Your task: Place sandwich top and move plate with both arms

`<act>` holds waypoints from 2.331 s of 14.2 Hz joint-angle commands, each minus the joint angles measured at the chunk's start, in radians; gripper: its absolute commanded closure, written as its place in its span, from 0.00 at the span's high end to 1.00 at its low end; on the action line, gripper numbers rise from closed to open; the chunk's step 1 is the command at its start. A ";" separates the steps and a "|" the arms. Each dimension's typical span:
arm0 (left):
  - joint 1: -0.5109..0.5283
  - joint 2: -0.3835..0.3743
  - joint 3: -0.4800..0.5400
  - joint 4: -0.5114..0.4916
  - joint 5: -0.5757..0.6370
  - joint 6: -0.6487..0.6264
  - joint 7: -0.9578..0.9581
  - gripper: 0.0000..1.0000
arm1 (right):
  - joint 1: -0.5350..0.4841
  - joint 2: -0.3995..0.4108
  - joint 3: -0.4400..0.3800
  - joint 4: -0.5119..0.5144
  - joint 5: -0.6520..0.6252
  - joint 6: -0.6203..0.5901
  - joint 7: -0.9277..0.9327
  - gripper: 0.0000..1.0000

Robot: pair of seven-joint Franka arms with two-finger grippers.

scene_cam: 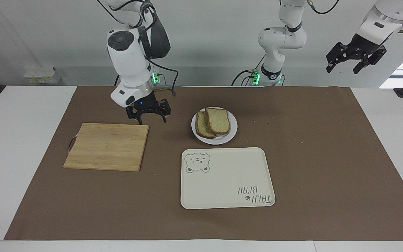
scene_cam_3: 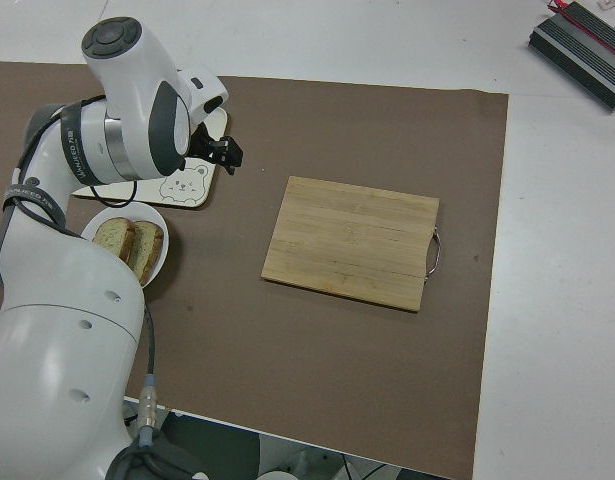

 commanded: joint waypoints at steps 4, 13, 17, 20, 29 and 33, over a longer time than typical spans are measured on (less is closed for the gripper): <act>-0.005 -0.024 0.006 -0.030 0.005 0.035 0.001 1.00 | -0.129 -0.110 0.004 0.015 -0.045 -0.122 -0.015 1.00; -0.005 -0.034 0.006 -0.049 -0.017 0.058 -0.003 1.00 | -0.169 -0.113 -0.028 0.196 -0.106 -0.342 -0.104 1.00; -0.002 -0.068 0.009 -0.160 -0.161 0.133 -0.010 1.00 | -0.170 -0.124 -0.022 0.187 -0.083 -0.336 -0.140 1.00; -0.016 -0.146 0.007 -0.369 -0.264 0.273 -0.010 1.00 | -0.170 -0.121 -0.018 0.193 -0.083 -0.337 -0.228 1.00; -0.114 -0.172 -0.005 -0.754 -0.585 0.598 0.100 1.00 | -0.175 -0.121 -0.025 0.195 -0.060 -0.350 -0.217 1.00; -0.130 -0.151 -0.005 -0.886 -0.759 0.684 0.226 0.94 | -0.175 -0.121 -0.027 0.196 -0.065 -0.359 -0.219 1.00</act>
